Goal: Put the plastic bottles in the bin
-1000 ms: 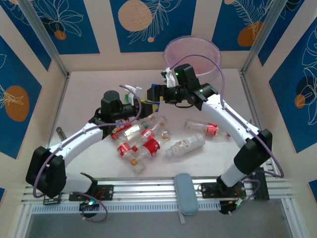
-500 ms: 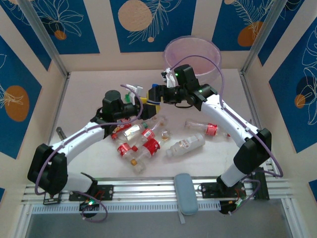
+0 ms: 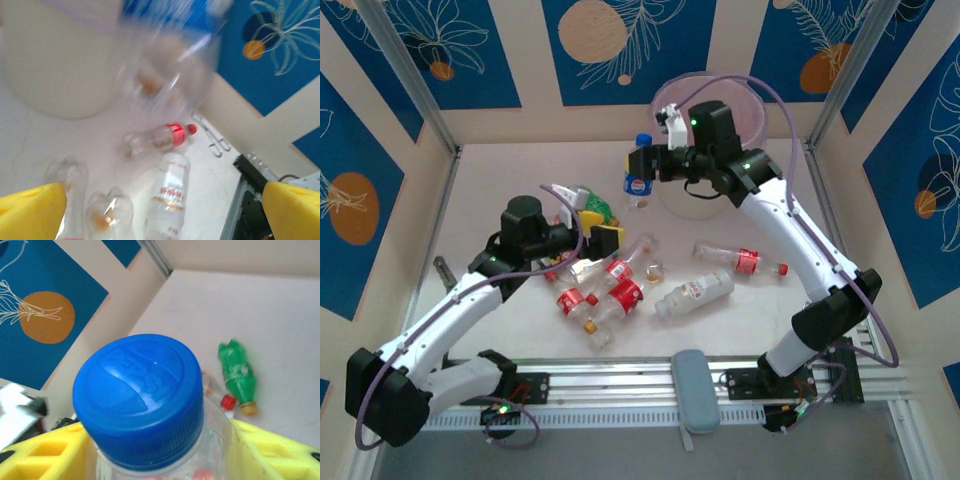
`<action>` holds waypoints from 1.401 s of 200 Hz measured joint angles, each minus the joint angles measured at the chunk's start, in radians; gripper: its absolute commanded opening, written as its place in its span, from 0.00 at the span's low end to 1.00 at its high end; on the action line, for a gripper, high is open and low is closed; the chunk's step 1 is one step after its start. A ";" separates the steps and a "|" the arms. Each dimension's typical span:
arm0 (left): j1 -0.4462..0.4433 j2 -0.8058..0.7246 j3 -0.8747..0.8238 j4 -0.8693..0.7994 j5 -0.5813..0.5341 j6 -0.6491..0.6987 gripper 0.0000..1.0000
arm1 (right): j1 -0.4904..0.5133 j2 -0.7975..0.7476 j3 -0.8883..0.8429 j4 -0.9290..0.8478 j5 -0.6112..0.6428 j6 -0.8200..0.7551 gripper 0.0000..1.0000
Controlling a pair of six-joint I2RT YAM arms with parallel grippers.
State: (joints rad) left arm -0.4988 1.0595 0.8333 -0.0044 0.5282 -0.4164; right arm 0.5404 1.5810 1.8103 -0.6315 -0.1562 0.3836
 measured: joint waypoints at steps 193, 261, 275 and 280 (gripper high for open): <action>0.080 -0.013 -0.010 -0.691 -0.540 -0.248 0.92 | -0.363 0.523 0.631 -0.253 0.307 -0.204 0.57; 0.080 -0.024 -0.116 -0.678 -0.492 -0.334 0.90 | -0.372 0.665 0.629 -0.275 0.285 -0.208 0.58; 0.080 -0.039 -0.143 -0.666 -0.476 -0.352 0.89 | -0.372 0.674 0.613 -0.270 0.280 -0.208 0.59; 0.080 -0.042 -0.151 -0.666 -0.470 -0.361 0.89 | -0.372 0.676 0.607 -0.269 0.280 -0.208 0.60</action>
State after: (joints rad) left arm -0.4191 1.0172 0.6819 -0.6704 0.0586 -0.7773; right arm 0.1688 2.2570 2.4168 -0.9005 0.1234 0.1757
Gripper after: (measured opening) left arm 0.898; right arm 0.591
